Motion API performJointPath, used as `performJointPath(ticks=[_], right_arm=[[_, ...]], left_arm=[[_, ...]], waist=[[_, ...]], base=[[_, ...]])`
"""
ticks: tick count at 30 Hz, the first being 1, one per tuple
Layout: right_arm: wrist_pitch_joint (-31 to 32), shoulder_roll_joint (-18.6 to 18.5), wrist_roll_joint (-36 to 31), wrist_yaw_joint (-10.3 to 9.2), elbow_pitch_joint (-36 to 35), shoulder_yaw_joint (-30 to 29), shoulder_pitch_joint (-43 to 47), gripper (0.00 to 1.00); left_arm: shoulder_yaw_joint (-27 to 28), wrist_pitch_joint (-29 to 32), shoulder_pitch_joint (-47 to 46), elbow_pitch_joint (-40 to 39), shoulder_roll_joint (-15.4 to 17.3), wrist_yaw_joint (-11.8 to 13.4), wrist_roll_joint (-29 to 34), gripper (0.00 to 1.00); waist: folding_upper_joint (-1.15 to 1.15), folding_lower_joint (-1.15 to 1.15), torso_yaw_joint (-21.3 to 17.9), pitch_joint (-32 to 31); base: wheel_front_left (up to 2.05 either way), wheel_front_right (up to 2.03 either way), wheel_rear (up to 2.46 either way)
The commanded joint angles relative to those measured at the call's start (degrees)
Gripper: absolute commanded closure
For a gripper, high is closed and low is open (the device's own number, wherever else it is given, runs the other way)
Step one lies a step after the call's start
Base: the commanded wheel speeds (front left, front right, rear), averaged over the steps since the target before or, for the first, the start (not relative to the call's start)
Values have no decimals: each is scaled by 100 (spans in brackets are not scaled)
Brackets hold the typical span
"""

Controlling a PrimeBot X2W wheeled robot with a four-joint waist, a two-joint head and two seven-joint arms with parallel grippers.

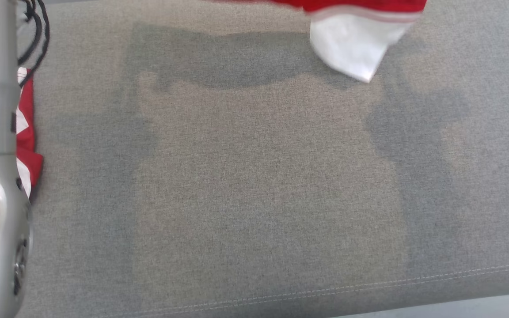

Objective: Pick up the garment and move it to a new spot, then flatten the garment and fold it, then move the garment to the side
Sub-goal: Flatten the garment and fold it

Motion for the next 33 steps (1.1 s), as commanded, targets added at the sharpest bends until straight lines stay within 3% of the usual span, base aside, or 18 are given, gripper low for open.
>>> performJointPath(ticks=[1, 9, 17, 24, 33], right_arm=[[-225, 117, 47, -1, 323, -90, -282, 100], [-630, 432, -133, 0, 1127, -489, -1209, 100], [-642, 538, -57, -1, 1178, -365, -901, 100], [-644, 404, 890, 0, 472, 471, 328, 100], [-643, -44, 2410, 0, -1433, 1084, 2659, 100]], left_arm=[[43, -190, -281, 284, -22, 69, -7, 100], [-28, -1212, -1182, 1179, -182, 134, 193, 100], [-73, -2007, -1069, 2003, -479, -93, -124, 100], [-543, -2471, -225, 2209, -663, -150, -313, 100], [-842, -3007, 1604, 918, -658, -150, -817, 100]], waist=[[0, -1, 13, 7], [0, -1, 101, 563], [0, -1, 259, 1348], [0, -1, 289, 1498], [0, -1, 257, 1306]], base=[[0, 0, 0], [0, 0, 0], [0, 0, 0], [0, 0, 0], [0, 0, 0]])
